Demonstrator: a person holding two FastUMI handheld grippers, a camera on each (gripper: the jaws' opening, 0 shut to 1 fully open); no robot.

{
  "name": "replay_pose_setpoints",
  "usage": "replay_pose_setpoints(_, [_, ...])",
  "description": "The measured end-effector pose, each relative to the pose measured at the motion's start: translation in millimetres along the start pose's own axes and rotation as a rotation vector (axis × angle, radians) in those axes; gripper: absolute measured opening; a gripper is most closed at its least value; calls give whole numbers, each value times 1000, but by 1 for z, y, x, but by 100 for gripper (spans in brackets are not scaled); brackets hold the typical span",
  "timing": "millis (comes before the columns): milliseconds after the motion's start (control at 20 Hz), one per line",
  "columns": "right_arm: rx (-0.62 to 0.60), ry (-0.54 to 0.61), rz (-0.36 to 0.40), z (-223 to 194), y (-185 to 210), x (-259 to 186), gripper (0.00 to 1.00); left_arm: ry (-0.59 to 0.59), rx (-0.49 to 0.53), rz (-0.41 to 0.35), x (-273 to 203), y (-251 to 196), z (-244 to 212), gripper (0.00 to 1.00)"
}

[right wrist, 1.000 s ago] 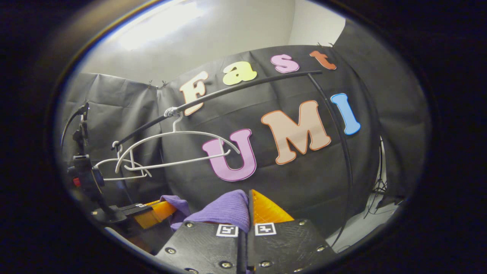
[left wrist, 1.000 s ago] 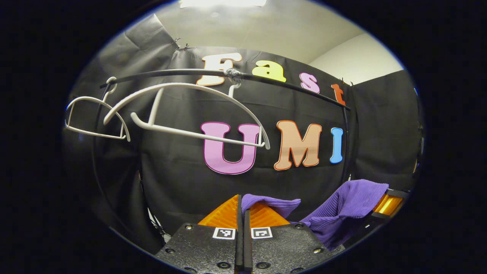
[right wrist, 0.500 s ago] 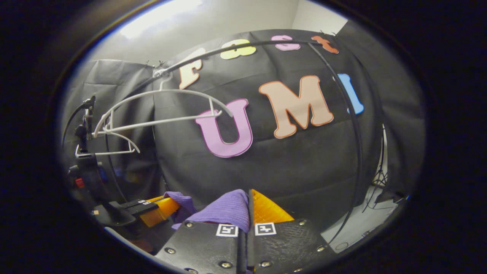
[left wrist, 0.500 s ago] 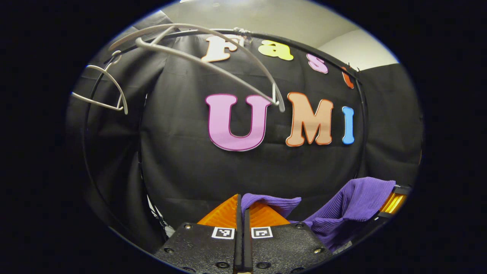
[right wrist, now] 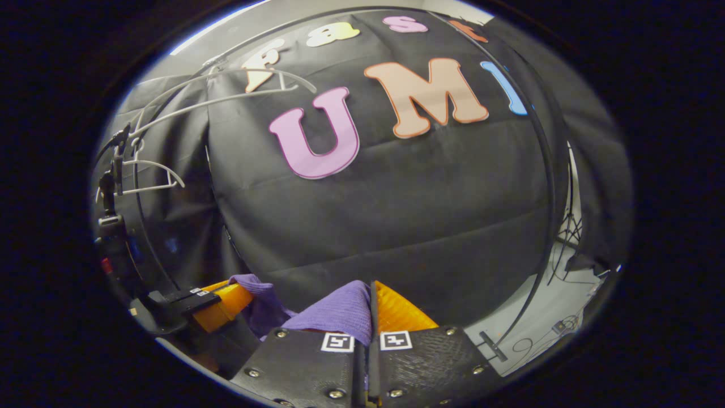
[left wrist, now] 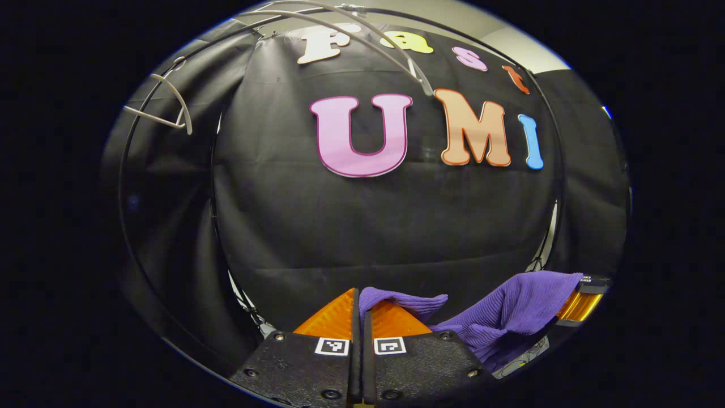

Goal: Grasp the clothes on the hanger with both hands and then place them into the laundry hamper below.

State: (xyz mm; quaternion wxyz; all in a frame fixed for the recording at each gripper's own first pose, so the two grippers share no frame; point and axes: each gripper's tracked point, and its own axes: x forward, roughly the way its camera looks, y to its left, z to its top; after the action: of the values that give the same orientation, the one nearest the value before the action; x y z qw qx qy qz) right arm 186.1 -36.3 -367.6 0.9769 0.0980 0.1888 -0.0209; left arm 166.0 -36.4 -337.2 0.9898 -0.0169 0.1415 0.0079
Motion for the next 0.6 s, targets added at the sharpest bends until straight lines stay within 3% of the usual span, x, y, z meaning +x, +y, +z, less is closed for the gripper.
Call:
replay_pose_setpoints(200, [-19,82,-60,-45,-22,7,4,95,8,-2,10,0,-50,3])
replay_pose_setpoints(250, [-18,107,-73,-57,-28,12,13,120,17,4,12,1,-63,3])
replay_pose_setpoints(300, [-18,136,-92,-68,-34,15,5,150,22,6,15,2,-76,2])
replay_pose_setpoints(400, [-26,196,-115,-92,-42,21,8,225,13,4,18,0,-105,3])
replay_pose_setpoints(450, [-29,239,-121,-105,-45,23,17,256,10,-3,20,-2,-119,3])
replay_pose_setpoints(550, [-32,295,-138,-127,-51,19,51,345,28,-54,23,-14,-149,7])
replay_pose_setpoints(600, [-35,312,-143,-134,-54,18,67,414,34,-102,22,-22,-168,14])
